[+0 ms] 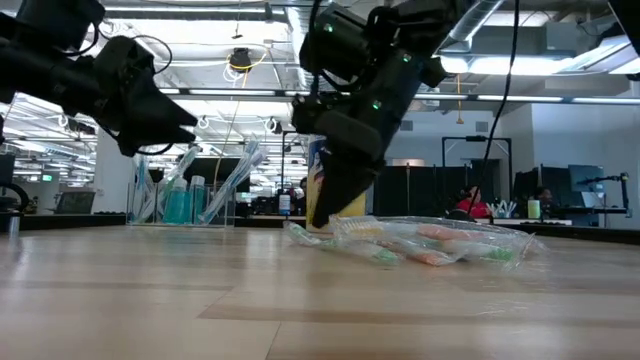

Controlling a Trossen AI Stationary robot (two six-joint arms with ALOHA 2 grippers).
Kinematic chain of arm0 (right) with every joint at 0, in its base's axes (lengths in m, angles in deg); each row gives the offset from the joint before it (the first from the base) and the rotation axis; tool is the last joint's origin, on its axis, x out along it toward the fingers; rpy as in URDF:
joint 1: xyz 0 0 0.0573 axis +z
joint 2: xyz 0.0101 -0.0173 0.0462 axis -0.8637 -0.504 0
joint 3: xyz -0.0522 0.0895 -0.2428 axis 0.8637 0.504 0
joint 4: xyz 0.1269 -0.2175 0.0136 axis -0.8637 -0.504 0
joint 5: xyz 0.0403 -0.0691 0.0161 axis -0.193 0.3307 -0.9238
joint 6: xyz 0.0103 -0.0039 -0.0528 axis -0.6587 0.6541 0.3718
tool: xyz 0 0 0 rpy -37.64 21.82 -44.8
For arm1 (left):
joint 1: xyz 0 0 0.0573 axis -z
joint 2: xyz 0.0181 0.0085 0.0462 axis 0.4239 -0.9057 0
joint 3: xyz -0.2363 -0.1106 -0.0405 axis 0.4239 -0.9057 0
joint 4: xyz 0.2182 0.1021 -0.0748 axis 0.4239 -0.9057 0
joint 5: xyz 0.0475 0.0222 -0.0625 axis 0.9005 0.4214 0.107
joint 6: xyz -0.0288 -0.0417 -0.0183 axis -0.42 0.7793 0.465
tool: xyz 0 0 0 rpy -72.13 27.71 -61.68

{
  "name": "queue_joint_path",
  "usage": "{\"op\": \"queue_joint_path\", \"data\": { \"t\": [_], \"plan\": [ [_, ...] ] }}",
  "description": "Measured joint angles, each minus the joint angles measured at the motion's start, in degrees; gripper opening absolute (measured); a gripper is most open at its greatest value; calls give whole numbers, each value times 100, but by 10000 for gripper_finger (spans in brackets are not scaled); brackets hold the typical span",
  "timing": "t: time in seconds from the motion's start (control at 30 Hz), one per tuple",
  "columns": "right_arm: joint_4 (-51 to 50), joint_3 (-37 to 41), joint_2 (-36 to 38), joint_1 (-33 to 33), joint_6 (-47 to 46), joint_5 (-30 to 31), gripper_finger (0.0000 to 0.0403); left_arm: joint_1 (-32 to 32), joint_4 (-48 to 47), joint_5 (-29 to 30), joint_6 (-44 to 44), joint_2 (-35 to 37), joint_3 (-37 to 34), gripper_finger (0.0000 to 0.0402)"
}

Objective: Pick & Place toothbrushing station
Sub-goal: Put the green toothbrush into the transparent organizer

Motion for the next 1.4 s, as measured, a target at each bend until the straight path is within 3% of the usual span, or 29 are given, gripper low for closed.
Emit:
{"op": "queue_joint_path", "data": {
  "t": [0.87, 1.4],
  "plan": [
    [105, -4, -15, -46, -506, -93, 66, -2, 176, 21, 1, -171, -2, 176],
    [103, -4, -15, -2, -622, -764, 66, -2, 229, 15, 1, -171, -4, 176]
  ]
}}
